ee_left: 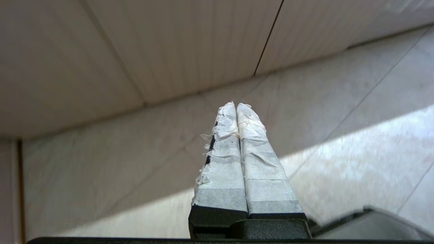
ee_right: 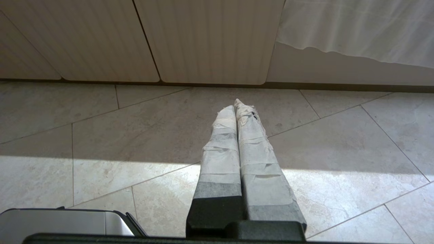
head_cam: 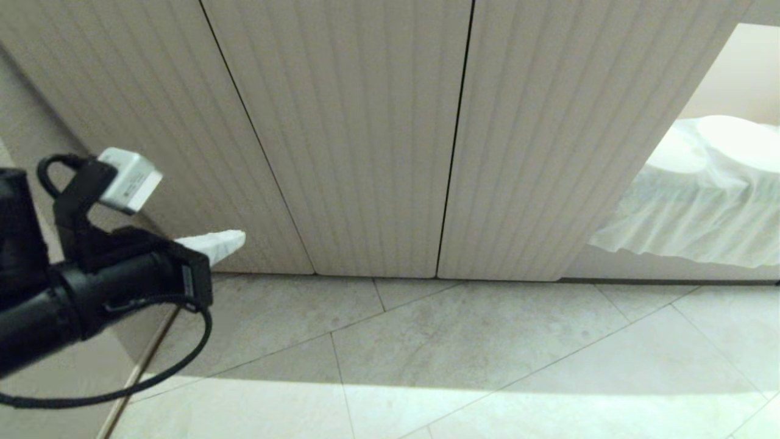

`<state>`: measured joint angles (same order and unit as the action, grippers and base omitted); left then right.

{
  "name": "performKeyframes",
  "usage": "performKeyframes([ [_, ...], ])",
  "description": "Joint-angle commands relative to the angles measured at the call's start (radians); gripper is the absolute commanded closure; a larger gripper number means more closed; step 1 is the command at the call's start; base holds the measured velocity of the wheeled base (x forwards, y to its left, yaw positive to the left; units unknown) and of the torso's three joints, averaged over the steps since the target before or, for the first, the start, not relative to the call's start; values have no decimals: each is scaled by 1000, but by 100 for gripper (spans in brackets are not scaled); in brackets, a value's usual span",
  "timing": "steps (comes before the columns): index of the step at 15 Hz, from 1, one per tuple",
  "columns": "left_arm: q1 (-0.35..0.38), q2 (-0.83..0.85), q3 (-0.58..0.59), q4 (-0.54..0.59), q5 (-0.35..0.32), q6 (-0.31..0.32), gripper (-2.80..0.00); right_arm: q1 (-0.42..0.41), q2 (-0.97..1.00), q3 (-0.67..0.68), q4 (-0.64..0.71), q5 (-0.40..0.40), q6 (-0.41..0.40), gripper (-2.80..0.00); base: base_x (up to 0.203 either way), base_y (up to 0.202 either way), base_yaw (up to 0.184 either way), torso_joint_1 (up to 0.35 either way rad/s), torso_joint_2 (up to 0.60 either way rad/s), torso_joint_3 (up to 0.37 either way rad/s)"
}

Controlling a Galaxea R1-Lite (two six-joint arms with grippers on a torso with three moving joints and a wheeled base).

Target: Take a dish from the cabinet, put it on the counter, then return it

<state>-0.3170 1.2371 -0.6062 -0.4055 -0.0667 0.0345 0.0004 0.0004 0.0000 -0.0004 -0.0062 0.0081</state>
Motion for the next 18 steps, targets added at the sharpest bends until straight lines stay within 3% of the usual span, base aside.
performKeyframes([
  [1,20,-155,139,-3,0,0,0,0,0,0,-1,0,0,0,0,0,0,0,0,0],
  [4,128,-304,271,14,-30,-4,0,1,0,0,0,0,0,0,0,0,0,0,0,0],
  [9,318,-598,503,68,-161,-5,0,1,0,0,-1,0,0,0,0,0,0,0,0,0],
  [12,337,-741,589,83,-163,-5,0,0,0,0,0,0,0,0,0,0,0,0,0,0],
  [14,333,-845,601,158,-149,-7,0,1,0,0,-1,0,1,0,0,0,0,0,0,0],
  [18,325,-1034,600,282,-61,-12,0,1,0,0,-1,0,0,0,0,0,0,0,0,0],
])
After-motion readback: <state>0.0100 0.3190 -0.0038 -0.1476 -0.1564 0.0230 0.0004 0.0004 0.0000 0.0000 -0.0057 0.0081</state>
